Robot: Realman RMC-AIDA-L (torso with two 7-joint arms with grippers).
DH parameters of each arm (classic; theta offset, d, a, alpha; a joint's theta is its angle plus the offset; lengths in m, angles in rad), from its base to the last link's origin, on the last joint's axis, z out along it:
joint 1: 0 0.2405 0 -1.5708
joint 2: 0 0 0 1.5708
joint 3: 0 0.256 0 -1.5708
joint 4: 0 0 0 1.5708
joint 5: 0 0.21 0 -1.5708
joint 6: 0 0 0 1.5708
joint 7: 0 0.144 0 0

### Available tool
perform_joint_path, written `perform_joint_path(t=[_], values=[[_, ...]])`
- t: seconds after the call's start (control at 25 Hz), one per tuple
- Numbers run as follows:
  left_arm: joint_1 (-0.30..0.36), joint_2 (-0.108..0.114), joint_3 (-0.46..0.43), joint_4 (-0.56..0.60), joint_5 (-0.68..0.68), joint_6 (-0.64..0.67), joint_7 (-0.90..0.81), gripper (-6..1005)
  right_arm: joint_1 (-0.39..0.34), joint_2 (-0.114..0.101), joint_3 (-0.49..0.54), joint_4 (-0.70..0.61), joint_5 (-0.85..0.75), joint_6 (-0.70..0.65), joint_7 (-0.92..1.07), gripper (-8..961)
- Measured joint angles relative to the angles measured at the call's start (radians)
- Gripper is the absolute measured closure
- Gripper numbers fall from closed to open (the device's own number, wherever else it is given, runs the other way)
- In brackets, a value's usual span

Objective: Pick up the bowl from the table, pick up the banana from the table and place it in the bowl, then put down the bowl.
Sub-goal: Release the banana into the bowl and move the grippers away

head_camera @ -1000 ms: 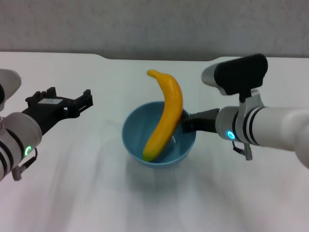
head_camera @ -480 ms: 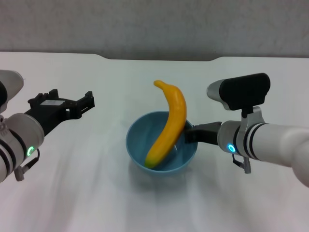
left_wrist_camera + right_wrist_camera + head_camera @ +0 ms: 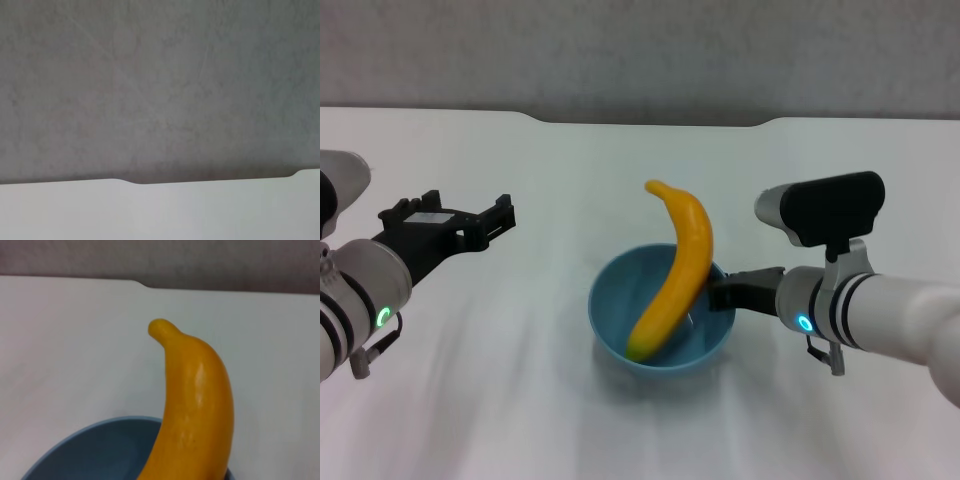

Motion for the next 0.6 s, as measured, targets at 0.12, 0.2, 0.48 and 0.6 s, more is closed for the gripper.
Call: perform_joint_path(t=[0.12, 0.2, 0.48, 0.6], values=[[0.000, 0.000, 0.000, 0.001, -0.001, -0.002, 0.000, 105, -0.009, 0.001, 0.000, -0.001, 0.001, 0.003, 0.000, 785], [0.000, 0.000, 0.000, 0.003, -0.003, -0.002, 0.000, 105, -0.011, 0.001, 0.000, -0.001, 0.001, 0.006, 0.001, 784], [0.000, 0.000, 0.000, 0.003, -0.005, -0.002, 0.000, 106, -0.016, 0.001, 0.000, -0.001, -0.002, 0.012, 0.001, 779], [0.000, 0.000, 0.000, 0.003, -0.005, -0.001, 0.000, 106, -0.016, 0.001, -0.004, -0.002, -0.008, 0.013, 0.001, 777]])
